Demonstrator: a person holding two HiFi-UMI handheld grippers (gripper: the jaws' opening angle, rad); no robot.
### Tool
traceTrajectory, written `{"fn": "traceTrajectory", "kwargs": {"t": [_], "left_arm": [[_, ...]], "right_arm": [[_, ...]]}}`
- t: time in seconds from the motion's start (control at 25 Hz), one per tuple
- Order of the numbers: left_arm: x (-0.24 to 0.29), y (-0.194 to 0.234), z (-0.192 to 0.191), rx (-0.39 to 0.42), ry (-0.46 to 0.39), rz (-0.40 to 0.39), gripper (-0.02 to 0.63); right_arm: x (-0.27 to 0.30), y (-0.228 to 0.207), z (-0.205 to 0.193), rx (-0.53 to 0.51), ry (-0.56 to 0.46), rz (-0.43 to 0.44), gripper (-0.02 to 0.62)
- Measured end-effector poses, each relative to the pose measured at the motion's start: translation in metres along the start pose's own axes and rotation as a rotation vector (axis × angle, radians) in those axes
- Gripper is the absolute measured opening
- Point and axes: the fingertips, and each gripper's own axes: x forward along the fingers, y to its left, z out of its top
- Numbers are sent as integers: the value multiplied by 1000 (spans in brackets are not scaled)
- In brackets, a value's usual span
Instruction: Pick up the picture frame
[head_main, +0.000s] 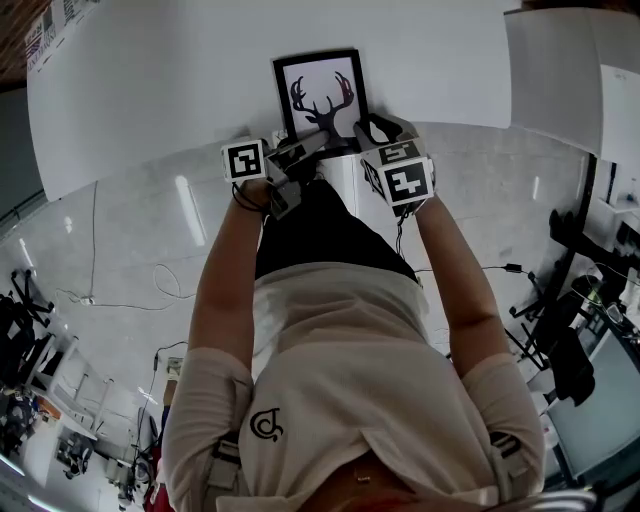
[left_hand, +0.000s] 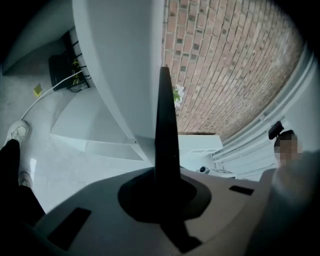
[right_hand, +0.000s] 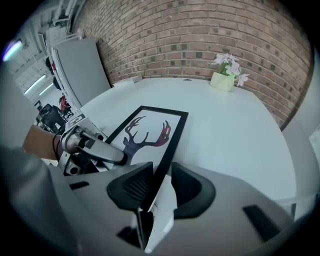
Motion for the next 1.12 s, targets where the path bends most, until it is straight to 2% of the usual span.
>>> {"fn": "traceTrajectory", "kwargs": {"t": [0.08,0.2,0.32,0.6,0.76,1.0,1.12], "left_arm": [[-1,0,1,28,-7,25,25],[-7,5,1,120,0,79,25],[-13,1,-3,146,-9,111,23],[-30,-28,2,207,-56,134,23],[-40,-54,26,309,-90,189,23],[-53,-108,82,418,-201,263,23],[-58,-137,113,515,-235,306,23]], "right_arm": [[-1,-2,0,21,4,-8,134],[-7,-2,0,43,6,-9,153],[-16,3,5,61,-19,6,149],[-39,10,50,8,-107,-17,80],[-45,11,81,28,-143,-22,25],[-54,12,122,52,-188,-20,9],[-62,12,152,49,-231,-32,9]]}}
